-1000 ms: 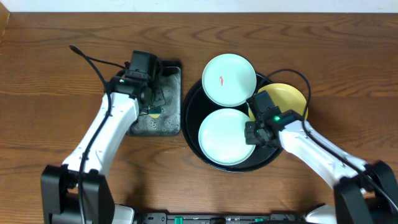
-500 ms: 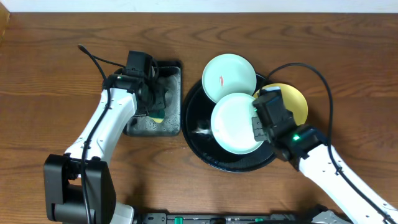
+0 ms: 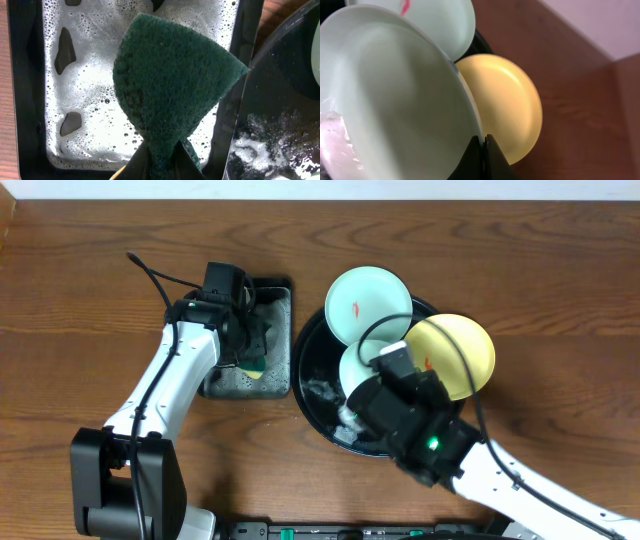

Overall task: Clean dirty plates on tray and stack at the side
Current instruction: 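Lift the pale green plate with the right gripper, tilting it up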

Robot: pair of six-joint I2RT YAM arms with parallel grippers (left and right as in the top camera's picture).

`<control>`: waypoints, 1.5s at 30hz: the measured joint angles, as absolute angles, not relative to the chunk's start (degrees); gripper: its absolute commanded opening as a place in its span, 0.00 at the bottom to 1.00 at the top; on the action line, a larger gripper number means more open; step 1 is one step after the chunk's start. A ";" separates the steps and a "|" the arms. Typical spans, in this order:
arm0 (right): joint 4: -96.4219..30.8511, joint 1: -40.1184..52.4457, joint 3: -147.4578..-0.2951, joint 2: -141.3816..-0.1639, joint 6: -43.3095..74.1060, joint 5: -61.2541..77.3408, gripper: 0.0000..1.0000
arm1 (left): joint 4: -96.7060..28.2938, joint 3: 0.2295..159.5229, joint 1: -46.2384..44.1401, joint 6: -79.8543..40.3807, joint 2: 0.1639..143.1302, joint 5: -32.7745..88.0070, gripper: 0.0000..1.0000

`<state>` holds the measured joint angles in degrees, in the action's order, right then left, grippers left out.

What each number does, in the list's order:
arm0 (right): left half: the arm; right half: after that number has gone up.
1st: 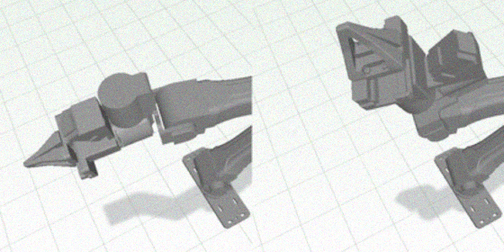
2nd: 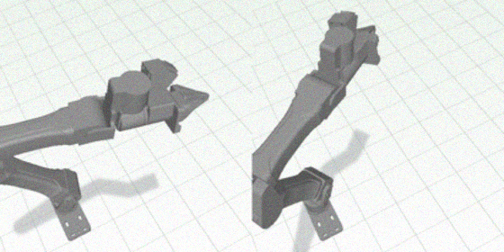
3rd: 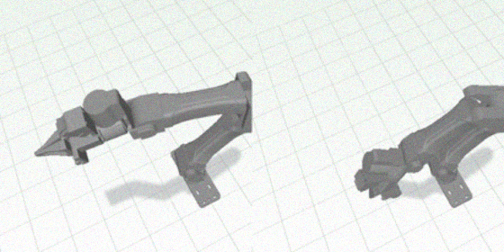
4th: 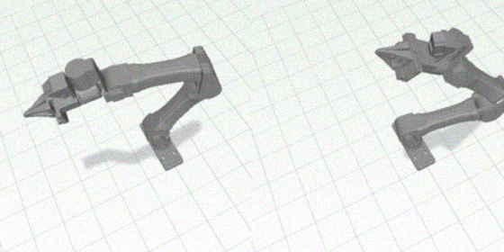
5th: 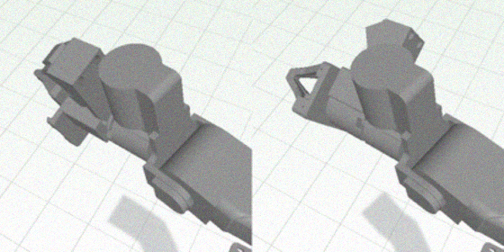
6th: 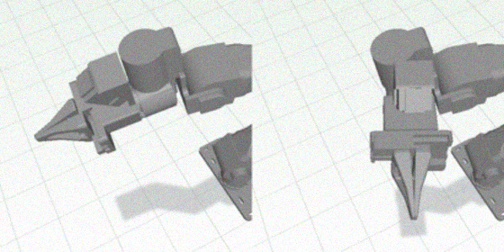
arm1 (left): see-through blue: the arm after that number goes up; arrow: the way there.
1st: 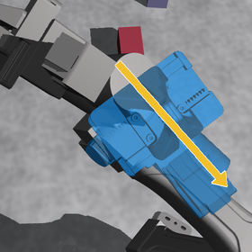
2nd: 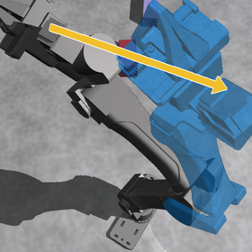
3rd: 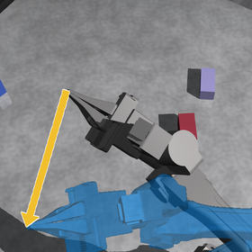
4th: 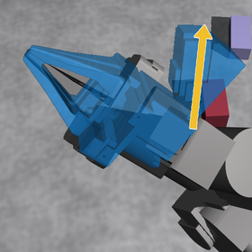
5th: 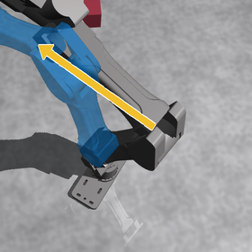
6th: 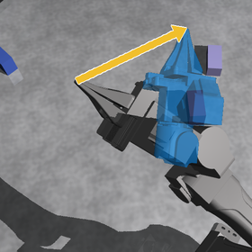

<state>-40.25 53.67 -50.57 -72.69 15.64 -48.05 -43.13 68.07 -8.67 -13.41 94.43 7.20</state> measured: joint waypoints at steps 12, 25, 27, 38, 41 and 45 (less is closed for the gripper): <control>-40.95 65.23 -50.57 -72.69 14.96 -65.56 0.01 | -43.48 68.07 -8.67 -13.21 94.43 7.18 0.10; -40.49 66.63 -50.57 -72.38 12.51 -67.99 0.01 | -43.48 68.07 -8.67 -13.21 94.43 7.18 0.11; -40.01 66.63 -50.57 -71.88 11.31 -68.01 0.01 | -43.48 68.07 -8.67 -13.21 94.43 7.18 0.11; -39.77 66.63 -50.57 -68.47 8.43 -68.07 0.01 | -43.48 68.07 -8.67 -13.21 94.43 7.16 0.11; -39.77 66.63 -50.57 -68.18 7.75 -68.25 0.01 | -43.48 68.07 -8.67 -13.21 94.43 7.16 0.11; -39.75 66.63 -50.57 -68.18 7.05 -68.42 0.01 | -43.51 68.07 -8.67 -13.21 94.43 7.16 0.11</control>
